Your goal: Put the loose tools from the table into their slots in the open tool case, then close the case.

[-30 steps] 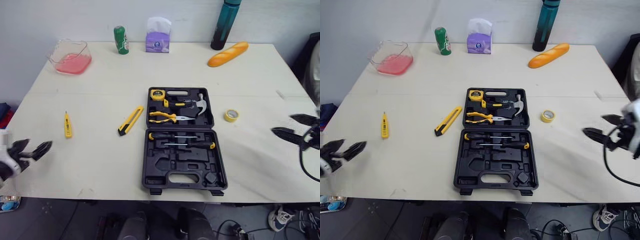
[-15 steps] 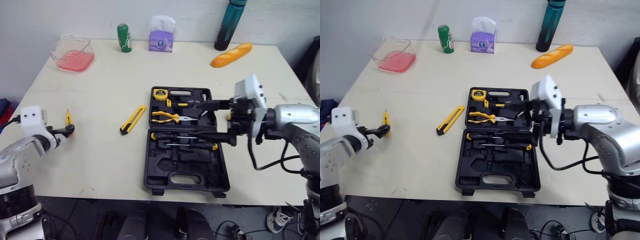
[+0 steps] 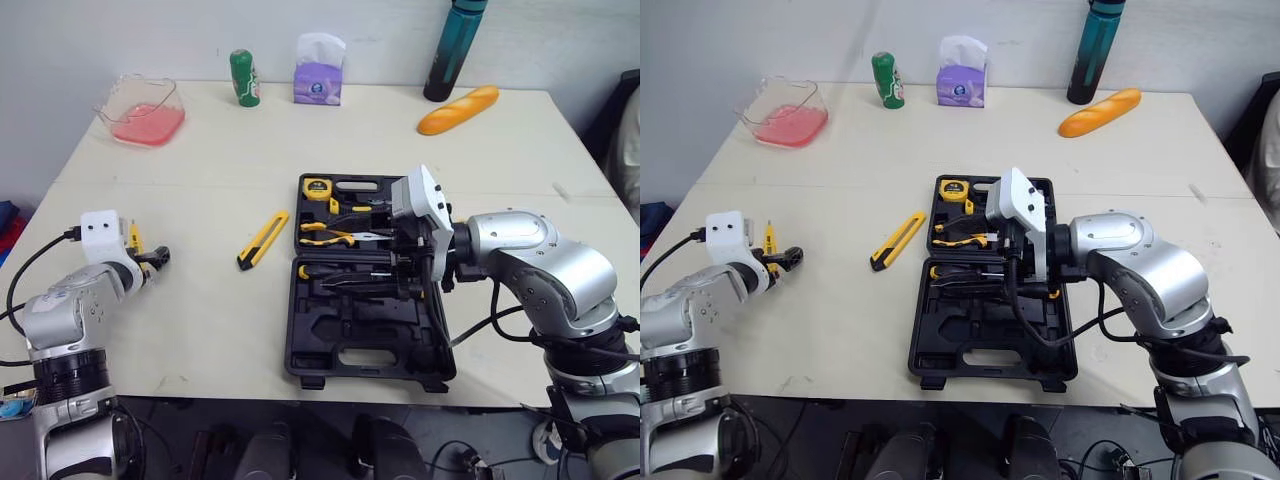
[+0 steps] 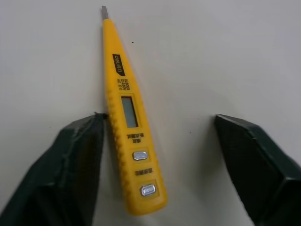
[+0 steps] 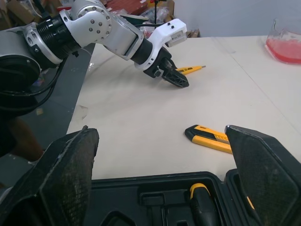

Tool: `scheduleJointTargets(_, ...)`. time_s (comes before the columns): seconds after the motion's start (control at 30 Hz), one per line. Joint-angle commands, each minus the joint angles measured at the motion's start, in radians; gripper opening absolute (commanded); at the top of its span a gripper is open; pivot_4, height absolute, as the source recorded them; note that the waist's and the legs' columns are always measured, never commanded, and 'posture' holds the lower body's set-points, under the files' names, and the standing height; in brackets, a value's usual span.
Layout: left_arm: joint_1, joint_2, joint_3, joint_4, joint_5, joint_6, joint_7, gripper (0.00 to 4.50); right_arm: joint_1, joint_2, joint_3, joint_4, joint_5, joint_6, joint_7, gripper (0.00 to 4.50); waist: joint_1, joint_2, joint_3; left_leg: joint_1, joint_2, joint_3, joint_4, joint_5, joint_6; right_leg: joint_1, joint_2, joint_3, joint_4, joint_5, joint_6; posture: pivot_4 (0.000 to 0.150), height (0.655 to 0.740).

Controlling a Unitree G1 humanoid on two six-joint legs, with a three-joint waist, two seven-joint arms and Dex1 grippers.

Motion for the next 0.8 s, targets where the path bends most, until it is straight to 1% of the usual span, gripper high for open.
scheduleJointTargets(0.03,0.028,0.002,0.014,0.039,0.039,0.015,0.025,1.99,-0.004,0.000,-0.046,-0.013,0.022,-0.003,-0.004,4.50,-0.004,0.000,0.000,0.000,0.000,0.000,0.000,0.000,0.000,0.000,0.000,0.000,0.000,0.000,0.000,0.150,0.7400)
scheduleJointTargets(0.1,0.030,0.011,0.016,0.049,0.040,0.007,0.021,1.02,-0.005,-0.002,-0.049,-0.012,0.022,-0.003,-0.003,4.50,-0.007,0.000,0.000,0.001,0.001,0.001,0.000,0.000,-0.001,0.000,0.000,0.000,0.001,0.000,-0.001,0.150,0.7400)
scheduleJointTargets(0.13,0.035,0.019,0.018,0.053,0.040,0.002,0.016,0.62,-0.005,-0.004,-0.051,-0.012,0.020,-0.003,-0.001,4.50,-0.009,0.000,0.000,0.001,0.001,0.001,-0.001,0.000,-0.001,0.000,0.001,0.000,0.001,0.000,-0.001,0.150,0.7400)
scheduleJointTargets(0.17,0.044,0.033,0.021,0.056,0.040,-0.003,0.006,0.49,-0.005,-0.008,-0.054,-0.012,0.018,-0.003,-0.001,4.50,-0.011,0.000,0.000,0.001,0.001,0.001,-0.001,0.000,-0.001,0.000,0.001,0.000,0.001,0.000,-0.001,0.150,0.7400)
scheduleJointTargets(0.33,0.069,0.105,0.033,0.043,0.025,-0.050,-0.055,0.49,-0.002,-0.027,-0.078,-0.013,0.023,0.005,-0.003,4.50,-0.028,0.000,0.000,0.001,0.003,0.001,-0.001,-0.001,-0.003,0.000,0.000,0.000,0.001,-0.001,-0.002,0.150,0.7400)
scheduleJointTargets(0.43,0.077,0.178,0.000,-0.006,-0.011,-0.092,-0.186,0.49,0.002,-0.042,-0.099,-0.012,0.026,0.013,-0.006,4.50,-0.025,0.000,0.000,0.000,0.005,0.002,-0.001,-0.002,-0.004,-0.002,0.000,0.000,0.001,-0.002,-0.003,0.150,0.7400)
scheduleJointTargets(0.5,0.087,0.233,-0.031,-0.066,-0.068,-0.101,-0.331,0.49,0.006,-0.055,-0.110,-0.015,0.026,0.020,-0.005,4.50,-0.023,-0.001,0.000,-0.001,0.005,0.001,-0.001,-0.001,-0.004,-0.003,0.004,-0.001,0.001,-0.002,-0.004,0.150,0.7400)
scheduleJointTargets(0.57,0.085,0.296,-0.067,-0.125,-0.135,-0.090,-0.483,0.49,0.016,-0.075,-0.126,-0.025,0.031,0.033,-0.003,4.50,-0.016,-0.001,0.001,-0.002,0.005,0.000,-0.001,-0.001,-0.004,-0.003,0.003,-0.001,0.000,-0.002,-0.004,0.150,0.7400)
scheduleJointTargets(0.63,0.065,0.352,-0.114,-0.169,-0.181,-0.081,-0.599,0.49,0.038,-0.101,-0.146,-0.041,0.041,0.045,-0.001,4.50,-0.009,-0.001,0.001,-0.004,0.004,-0.001,0.000,-0.001,-0.003,-0.003,0.000,-0.001,-0.002,-0.002,-0.003,0.150,0.7400)
scheduleJointTargets(0.7,0.026,0.400,-0.183,-0.214,-0.225,-0.073,-0.713,0.49,0.075,-0.133,-0.174,-0.063,0.053,0.059,-0.001,4.50,-0.002,-0.001,0.001,-0.004,0.003,-0.001,0.000,-0.002,-0.003,-0.003,-0.005,-0.002,-0.002,-0.002,-0.003,0.150,0.7400)
scheduleJointTargets(0.8,-0.073,0.452,-0.341,-0.275,-0.276,-0.085,-0.918,0.49,0.164,-0.193,-0.233,-0.112,0.075,0.081,-0.005,4.50,0.007,-0.001,0.001,-0.007,0.002,-0.003,-0.001,-0.001,-0.003,-0.004,-0.004,-0.004,-0.003,-0.002,-0.003,0.150,0.7400)
